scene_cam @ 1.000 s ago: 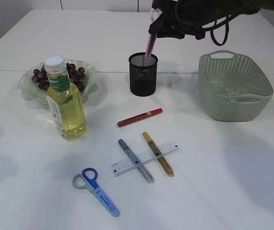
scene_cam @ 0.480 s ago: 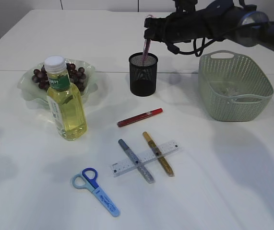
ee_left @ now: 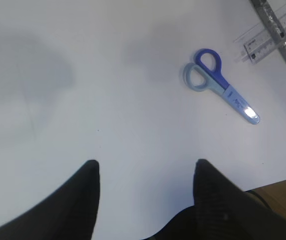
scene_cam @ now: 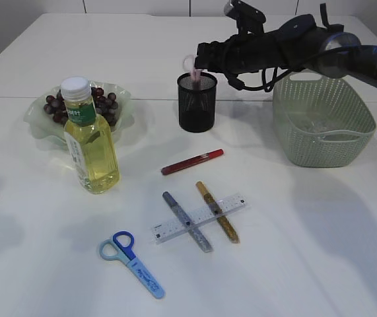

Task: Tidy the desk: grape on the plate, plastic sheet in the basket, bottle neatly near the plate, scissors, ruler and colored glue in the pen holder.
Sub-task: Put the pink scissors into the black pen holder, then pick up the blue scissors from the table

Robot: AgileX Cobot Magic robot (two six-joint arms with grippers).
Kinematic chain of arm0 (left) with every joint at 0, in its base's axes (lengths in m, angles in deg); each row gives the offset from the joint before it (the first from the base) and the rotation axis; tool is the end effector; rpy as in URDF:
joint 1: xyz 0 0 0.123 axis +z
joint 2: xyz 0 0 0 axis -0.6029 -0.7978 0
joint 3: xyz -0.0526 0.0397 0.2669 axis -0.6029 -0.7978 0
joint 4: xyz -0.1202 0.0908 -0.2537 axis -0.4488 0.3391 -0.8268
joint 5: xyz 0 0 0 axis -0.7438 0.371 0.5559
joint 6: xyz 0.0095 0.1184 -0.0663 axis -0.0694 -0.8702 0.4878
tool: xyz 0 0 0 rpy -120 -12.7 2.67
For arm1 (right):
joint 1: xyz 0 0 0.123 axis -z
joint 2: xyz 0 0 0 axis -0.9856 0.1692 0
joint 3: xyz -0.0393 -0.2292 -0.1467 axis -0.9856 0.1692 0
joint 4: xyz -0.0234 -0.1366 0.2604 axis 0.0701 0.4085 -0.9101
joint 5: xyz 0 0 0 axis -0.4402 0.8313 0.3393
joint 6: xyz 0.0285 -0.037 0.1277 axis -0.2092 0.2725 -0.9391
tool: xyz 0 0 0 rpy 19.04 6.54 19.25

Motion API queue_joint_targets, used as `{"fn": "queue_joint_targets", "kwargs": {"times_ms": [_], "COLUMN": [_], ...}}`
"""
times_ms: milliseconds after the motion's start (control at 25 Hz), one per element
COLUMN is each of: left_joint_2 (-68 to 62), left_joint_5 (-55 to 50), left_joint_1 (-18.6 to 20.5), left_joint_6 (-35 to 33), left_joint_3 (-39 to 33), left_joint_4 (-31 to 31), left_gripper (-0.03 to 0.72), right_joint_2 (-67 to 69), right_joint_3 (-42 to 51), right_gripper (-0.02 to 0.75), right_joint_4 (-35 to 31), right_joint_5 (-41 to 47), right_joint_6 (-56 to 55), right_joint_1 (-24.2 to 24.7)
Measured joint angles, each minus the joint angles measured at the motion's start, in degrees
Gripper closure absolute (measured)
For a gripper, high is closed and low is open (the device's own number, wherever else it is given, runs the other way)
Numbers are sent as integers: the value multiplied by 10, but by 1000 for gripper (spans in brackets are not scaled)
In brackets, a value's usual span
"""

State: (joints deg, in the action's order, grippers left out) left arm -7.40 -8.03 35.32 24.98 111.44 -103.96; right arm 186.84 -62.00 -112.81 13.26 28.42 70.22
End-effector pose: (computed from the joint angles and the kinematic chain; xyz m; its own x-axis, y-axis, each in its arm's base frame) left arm 0.2852 -0.0525 0.1876 -0.9656 -0.0075 -0.2600 0.0787 0.9444 -0.3194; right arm 0.6286 0.1718 0.1482 -0.5886 0.1316 -0.7977 -0.3989 0.8110 0.4281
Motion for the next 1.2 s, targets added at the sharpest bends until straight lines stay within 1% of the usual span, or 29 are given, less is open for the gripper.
{"fn": "queue_joint_targets", "kwargs": {"times_ms": [120, 280, 400, 520, 640, 760, 880, 1000, 1200], "left_joint_2": [0, 0, 0, 0, 0, 0, 0, 0, 0], "left_joint_5": [0, 0, 0, 0, 0, 0, 0, 0, 1], "left_joint_1": [0, 0, 0, 0, 0, 0, 0, 0, 0], "left_joint_6": [0, 0, 0, 0, 0, 0, 0, 0, 0], "left_joint_3": [0, 0, 0, 0, 0, 0, 0, 0, 0], "left_joint_4": [0, 0, 0, 0, 0, 0, 0, 0, 0], "left_gripper": [253, 253, 253, 253, 253, 253, 253, 253, 253], "right_joint_2": [0, -10, -37, -82, -135, -190, -242, -290, -335], "right_joint_3": [0, 0, 0, 0, 0, 0, 0, 28, 123], "right_gripper": [396, 394, 393, 391, 391, 391, 391, 391, 390], "right_joint_4": [0, 3, 27, 91, 192, 309, 391, 431, 481], "right_joint_5": [18, 36, 58, 98, 150, 197, 239, 269, 341], "right_joint_6": [0, 1, -5, -64, -164, -250, -308, -337, -365], "right_joint_1": [0, 0, 0, 0, -5, -26, -61, -100, -163]}}
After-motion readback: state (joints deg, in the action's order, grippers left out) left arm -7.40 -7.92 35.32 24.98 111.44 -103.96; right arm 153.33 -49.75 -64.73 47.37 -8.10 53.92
